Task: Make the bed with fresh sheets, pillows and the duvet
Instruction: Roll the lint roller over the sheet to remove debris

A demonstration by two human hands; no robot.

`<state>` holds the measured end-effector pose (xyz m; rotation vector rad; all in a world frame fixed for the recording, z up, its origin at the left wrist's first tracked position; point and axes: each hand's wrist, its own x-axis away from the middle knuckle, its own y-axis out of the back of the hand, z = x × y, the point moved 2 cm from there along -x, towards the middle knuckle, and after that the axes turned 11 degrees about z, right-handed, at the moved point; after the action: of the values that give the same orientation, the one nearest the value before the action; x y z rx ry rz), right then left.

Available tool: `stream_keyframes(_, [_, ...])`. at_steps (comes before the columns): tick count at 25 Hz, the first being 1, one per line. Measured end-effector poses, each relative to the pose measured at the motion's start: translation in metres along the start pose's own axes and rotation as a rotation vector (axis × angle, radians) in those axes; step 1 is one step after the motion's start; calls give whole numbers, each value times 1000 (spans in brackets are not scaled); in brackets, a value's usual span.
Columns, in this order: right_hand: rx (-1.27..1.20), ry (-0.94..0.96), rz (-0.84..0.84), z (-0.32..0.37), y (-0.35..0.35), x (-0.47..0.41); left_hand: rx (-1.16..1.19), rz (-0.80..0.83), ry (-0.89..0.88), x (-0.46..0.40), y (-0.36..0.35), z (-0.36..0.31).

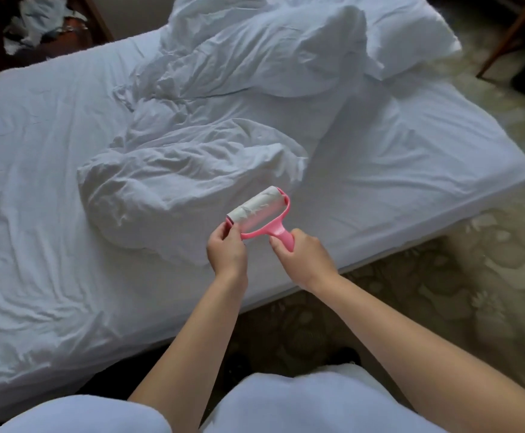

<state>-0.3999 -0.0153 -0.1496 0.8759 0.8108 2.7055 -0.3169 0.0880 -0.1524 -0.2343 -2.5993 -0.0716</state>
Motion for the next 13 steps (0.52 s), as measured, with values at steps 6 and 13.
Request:
stream_keyframes(6, [-83, -68, -109, -123, 128, 18, -107, 136, -23, 37, -179, 25])
stream_keyframes(13, [-208, -136, -175, -219, 234, 15, -203, 273, -19, 42, -332, 36])
